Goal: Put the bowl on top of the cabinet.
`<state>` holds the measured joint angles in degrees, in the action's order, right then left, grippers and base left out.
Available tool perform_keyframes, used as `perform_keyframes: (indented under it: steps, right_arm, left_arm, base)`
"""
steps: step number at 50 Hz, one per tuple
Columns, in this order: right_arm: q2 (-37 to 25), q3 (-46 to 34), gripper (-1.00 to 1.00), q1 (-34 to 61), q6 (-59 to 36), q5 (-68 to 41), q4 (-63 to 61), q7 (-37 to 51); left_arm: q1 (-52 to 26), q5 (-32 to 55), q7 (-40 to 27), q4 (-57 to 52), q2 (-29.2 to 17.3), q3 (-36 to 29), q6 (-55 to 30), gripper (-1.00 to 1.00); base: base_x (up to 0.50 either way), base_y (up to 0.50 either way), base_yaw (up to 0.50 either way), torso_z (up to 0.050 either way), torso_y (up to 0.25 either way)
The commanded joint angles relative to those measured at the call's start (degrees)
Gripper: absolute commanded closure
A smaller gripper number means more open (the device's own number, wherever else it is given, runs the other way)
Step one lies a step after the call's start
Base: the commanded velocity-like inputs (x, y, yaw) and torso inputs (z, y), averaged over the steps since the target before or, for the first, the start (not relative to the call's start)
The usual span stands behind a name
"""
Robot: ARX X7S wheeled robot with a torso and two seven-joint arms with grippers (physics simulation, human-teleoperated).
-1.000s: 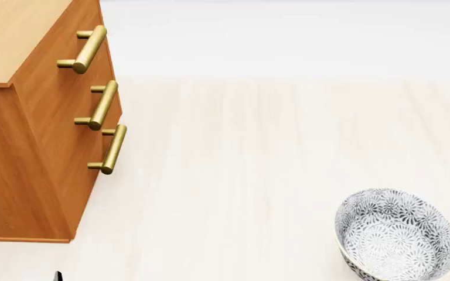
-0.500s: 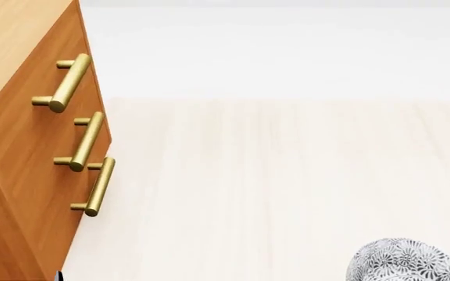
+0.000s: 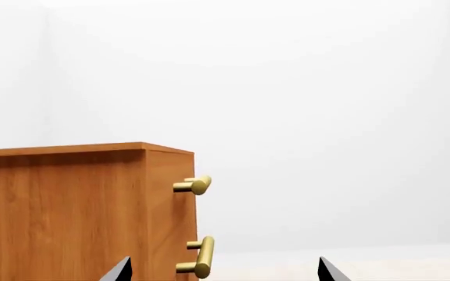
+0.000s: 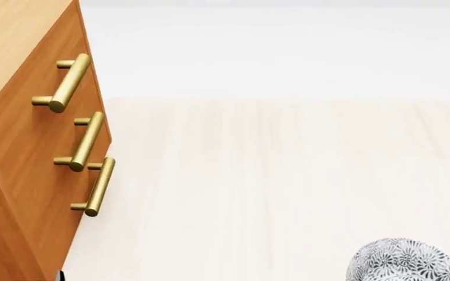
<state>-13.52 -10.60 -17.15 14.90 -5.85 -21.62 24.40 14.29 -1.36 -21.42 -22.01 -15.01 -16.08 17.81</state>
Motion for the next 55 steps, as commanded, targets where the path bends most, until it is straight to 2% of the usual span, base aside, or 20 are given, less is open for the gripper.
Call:
perform_keyframes:
  steps: [1,11,20,32,40,55]
  right_arm:
    - [0.9,4.3,-1.00,-0.5,-4.2,-7.3,-4.1,3.9]
    - [1.2,7.7,-1.00,-0.1,-11.7,-12.6,-8.5,9.2]
    - [1.5,10.1,-1.00,-0.4,-9.3,-18.5,-7.7,8.3]
    - [2.1,14.0,-1.00,0.8,-11.5,-27.6,-6.3,11.3]
    - [6.1,17.7,-1.00,0.6,-7.4,-28.1,-5.1,15.7]
    - [6.3,19.1,-1.00,1.2,-6.3,-34.3,-3.6,16.3]
  left_arm:
    - [-0.3,0.1,-0.3,0.3,-0.2,-0.3,-0.2,-1.00]
    - [-0.3,0.1,-0.6,0.1,-0.4,-0.5,-0.2,-1.00]
    - [-0.5,0.2,-0.8,0.3,-0.6,-0.7,-0.3,-1.00]
    - [-0.6,0.2,-1.1,0.4,-0.9,-1.0,-0.3,-1.00]
    - [-0.7,0.3,-1.3,0.5,-1.0,-1.1,-0.4,-1.00]
    - [-1.4,0.8,-1.4,1.1,-1.2,-1.5,-0.6,-1.00]
  base:
    - [0.00,0.00,0.00,0.000,0.000]
    - [0.00,0.00,0.00,0.000,0.000]
    - [0.00,0.00,0.00,0.000,0.000]
    - [0.00,0.00,0.00,0.000,0.000]
    - [0.00,0.00,0.00,0.000,0.000]
    - [0.00,0.00,0.00,0.000,0.000]
